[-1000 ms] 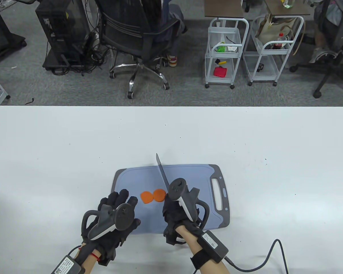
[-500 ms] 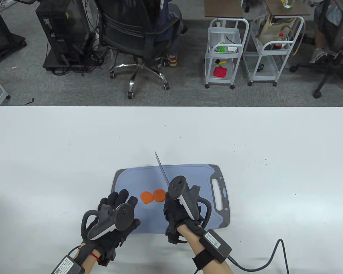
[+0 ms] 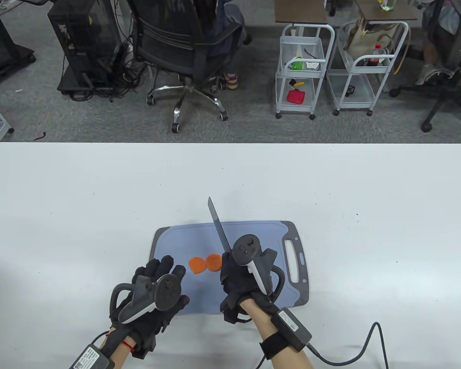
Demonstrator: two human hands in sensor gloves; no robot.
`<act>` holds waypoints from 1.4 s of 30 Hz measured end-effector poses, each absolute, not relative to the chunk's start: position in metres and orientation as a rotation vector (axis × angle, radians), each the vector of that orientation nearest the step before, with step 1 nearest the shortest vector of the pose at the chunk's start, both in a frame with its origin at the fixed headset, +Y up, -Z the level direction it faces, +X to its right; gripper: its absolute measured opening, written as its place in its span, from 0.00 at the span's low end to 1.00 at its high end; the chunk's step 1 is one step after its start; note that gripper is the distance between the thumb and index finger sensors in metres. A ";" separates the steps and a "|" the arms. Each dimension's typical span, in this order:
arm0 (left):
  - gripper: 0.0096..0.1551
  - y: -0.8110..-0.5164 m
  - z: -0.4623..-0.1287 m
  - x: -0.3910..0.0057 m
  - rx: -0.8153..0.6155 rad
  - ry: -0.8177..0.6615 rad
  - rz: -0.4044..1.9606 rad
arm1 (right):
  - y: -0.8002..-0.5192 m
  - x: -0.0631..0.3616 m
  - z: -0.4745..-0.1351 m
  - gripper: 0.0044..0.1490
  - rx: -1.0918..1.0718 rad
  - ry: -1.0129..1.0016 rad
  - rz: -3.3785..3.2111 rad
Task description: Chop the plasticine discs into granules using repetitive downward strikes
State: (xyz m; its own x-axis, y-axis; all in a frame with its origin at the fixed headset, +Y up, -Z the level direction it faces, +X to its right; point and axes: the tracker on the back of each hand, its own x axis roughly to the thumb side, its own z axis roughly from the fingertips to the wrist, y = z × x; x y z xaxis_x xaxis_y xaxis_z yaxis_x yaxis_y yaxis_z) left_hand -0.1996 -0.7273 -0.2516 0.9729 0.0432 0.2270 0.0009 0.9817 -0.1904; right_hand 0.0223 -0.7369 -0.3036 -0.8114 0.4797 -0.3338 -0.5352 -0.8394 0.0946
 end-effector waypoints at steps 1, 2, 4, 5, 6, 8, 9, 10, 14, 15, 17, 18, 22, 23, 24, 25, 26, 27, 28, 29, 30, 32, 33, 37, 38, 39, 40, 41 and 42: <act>0.47 -0.727 -0.252 -0.200 -0.194 -0.232 0.022 | -0.739 0.021 -0.301 0.32 -0.434 0.280 2.584; 0.47 -0.727 -0.251 -0.200 -0.196 -0.233 0.022 | -0.743 0.020 -0.300 0.32 -0.450 0.299 2.603; 0.47 -0.727 -0.251 -0.198 -0.198 -0.236 0.017 | -0.750 0.019 -0.303 0.32 -0.457 0.294 2.598; 0.48 -0.727 -0.251 -0.198 -0.198 -0.237 0.015 | -0.753 0.017 -0.305 0.32 -0.484 0.316 2.587; 0.48 -0.726 -0.250 -0.197 -0.195 -0.242 0.008 | -0.753 0.014 -0.306 0.32 -0.478 0.304 2.618; 0.48 -0.724 -0.249 -0.197 -0.178 -0.240 0.006 | -0.754 0.009 -0.318 0.32 -0.499 0.286 2.629; 0.47 -0.724 -0.249 -0.197 -0.177 -0.241 0.013 | -0.753 0.007 -0.322 0.32 -0.498 0.281 2.644; 0.47 -0.725 -0.248 -0.197 -0.184 -0.241 0.021 | -0.751 0.003 -0.327 0.32 -0.484 0.278 2.680; 0.47 -0.726 -0.249 -0.197 -0.197 -0.242 0.019 | -0.741 0.002 -0.329 0.31 -0.436 0.240 2.711; 0.47 -0.726 -0.250 -0.198 -0.204 -0.241 0.024 | -0.739 0.003 -0.325 0.32 -0.411 0.203 2.677; 0.47 -0.726 -0.251 -0.198 -0.206 -0.239 0.022 | -0.734 0.004 -0.314 0.32 -0.405 0.200 2.683; 0.47 -0.727 -0.252 -0.199 -0.207 -0.238 0.016 | -0.734 0.004 -0.310 0.32 -0.413 0.216 2.687; 0.48 -0.727 -0.251 -0.198 -0.211 -0.241 0.012 | -0.748 0.004 -0.309 0.32 -0.432 0.260 2.710; 0.47 -0.727 -0.251 -0.197 -0.211 -0.242 0.013 | -0.752 0.003 -0.311 0.32 -0.430 0.254 2.708; 0.48 -0.726 -0.250 -0.196 -0.210 -0.242 0.014 | -0.751 0.003 -0.313 0.32 -0.423 0.243 2.718; 0.47 -0.726 -0.250 -0.196 -0.207 -0.242 0.014 | -0.752 0.002 -0.316 0.32 -0.425 0.258 2.715; 0.47 -0.725 -0.250 -0.196 -0.203 -0.243 0.011 | -0.752 0.003 -0.320 0.32 -0.431 0.263 2.703; 0.47 -0.724 -0.250 -0.195 -0.197 -0.245 0.011 | -0.752 0.002 -0.325 0.32 -0.426 0.284 2.690; 0.47 -0.724 -0.249 -0.196 -0.193 -0.246 0.015 | -0.750 0.002 -0.330 0.32 -0.399 0.302 2.712; 0.47 -0.724 -0.249 -0.196 -0.194 -0.246 0.018 | -0.749 0.003 -0.333 0.32 -0.375 0.306 2.733; 0.47 -0.725 -0.248 -0.196 -0.200 -0.243 0.020 | -0.745 0.003 -0.336 0.31 -0.349 0.310 2.763; 0.47 -0.725 -0.248 -0.196 -0.205 -0.244 0.019 | -0.739 0.007 -0.335 0.32 -0.342 0.343 2.734; 0.47 -0.725 -0.249 -0.197 -0.206 -0.242 0.022 | -0.734 0.010 -0.329 0.32 -0.324 0.306 2.692; 0.47 -0.724 -0.251 -0.197 -0.204 -0.240 0.016 | -0.723 0.015 -0.314 0.32 -0.340 0.269 2.721; 0.48 -0.724 -0.251 -0.198 -0.206 -0.239 0.014 | -0.725 0.016 -0.312 0.32 -0.349 0.283 2.726; 0.48 -0.724 -0.250 -0.197 -0.209 -0.240 0.012 | -0.731 0.017 -0.310 0.32 -0.360 0.302 2.721; 0.48 -0.724 -0.250 -0.197 -0.210 -0.242 0.011 | -0.738 0.018 -0.310 0.32 -0.366 0.331 2.711; 0.48 -0.724 -0.250 -0.196 -0.210 -0.243 0.011 | -0.747 0.017 -0.310 0.32 -0.390 0.359 2.720; 0.47 -0.724 -0.250 -0.196 -0.211 -0.245 0.011 | -0.749 0.016 -0.313 0.32 -0.396 0.293 2.712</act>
State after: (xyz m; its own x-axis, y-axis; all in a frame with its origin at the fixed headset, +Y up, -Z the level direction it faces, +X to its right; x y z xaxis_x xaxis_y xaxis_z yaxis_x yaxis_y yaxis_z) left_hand -0.1959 -0.7241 -0.2498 0.9703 0.0367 0.2392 0.0145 0.9779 -0.2086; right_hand 0.0157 -0.7492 -0.3126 -0.8869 0.3405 -0.3121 -0.3992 -0.9049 0.1473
